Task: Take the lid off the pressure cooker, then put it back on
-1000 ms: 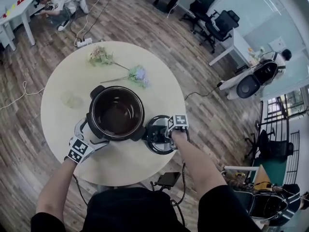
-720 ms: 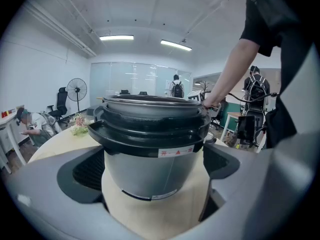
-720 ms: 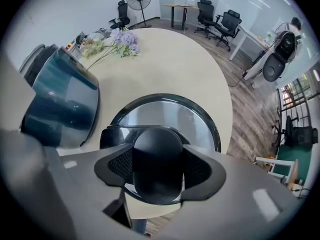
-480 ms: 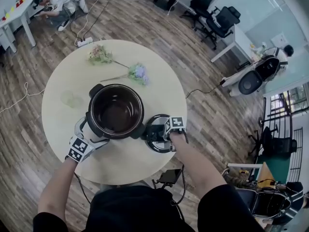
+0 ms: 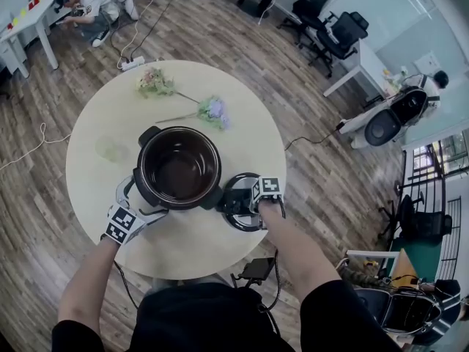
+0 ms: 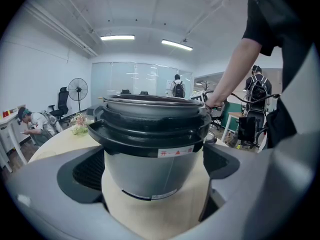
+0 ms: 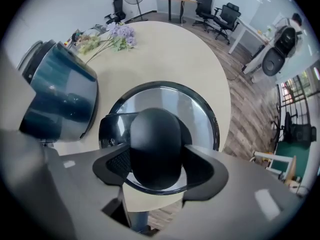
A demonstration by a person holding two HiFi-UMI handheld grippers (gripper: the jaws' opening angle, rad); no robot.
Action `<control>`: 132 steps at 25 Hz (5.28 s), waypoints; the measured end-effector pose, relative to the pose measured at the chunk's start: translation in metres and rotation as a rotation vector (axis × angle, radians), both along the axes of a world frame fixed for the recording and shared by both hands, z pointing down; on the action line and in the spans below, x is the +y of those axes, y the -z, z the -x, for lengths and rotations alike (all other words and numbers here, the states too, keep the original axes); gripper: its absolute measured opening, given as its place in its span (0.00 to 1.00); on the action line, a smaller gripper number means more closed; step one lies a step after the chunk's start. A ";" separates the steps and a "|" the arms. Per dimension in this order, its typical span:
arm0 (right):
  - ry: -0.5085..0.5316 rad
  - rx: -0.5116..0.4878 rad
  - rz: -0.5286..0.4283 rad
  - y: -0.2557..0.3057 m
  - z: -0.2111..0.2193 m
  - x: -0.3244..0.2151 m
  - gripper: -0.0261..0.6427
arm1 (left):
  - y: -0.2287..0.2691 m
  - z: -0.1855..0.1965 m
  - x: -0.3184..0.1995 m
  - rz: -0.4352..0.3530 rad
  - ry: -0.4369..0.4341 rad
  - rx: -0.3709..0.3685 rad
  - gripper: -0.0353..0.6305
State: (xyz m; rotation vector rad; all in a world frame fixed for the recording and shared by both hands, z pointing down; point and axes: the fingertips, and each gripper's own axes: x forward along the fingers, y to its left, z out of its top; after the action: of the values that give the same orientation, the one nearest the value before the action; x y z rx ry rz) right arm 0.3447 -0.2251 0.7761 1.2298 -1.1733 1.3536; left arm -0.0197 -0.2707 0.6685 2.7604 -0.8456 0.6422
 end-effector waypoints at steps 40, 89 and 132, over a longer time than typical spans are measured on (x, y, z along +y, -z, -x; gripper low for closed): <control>0.331 -0.215 -0.095 0.284 0.232 -0.154 0.46 | 0.005 -0.002 0.003 -0.007 0.007 0.020 0.94; 0.404 0.027 0.061 0.198 0.297 -0.109 0.47 | -0.005 -0.005 0.002 -0.011 0.000 0.049 0.94; 1.110 0.073 0.010 0.196 0.310 -0.108 0.49 | -0.003 -0.001 0.002 0.006 0.006 0.017 0.94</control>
State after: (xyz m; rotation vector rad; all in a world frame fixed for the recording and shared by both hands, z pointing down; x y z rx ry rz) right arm 0.0346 -0.3330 0.5800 0.4238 -1.4472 0.4624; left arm -0.0189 -0.2692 0.6713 2.7523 -0.8468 0.6190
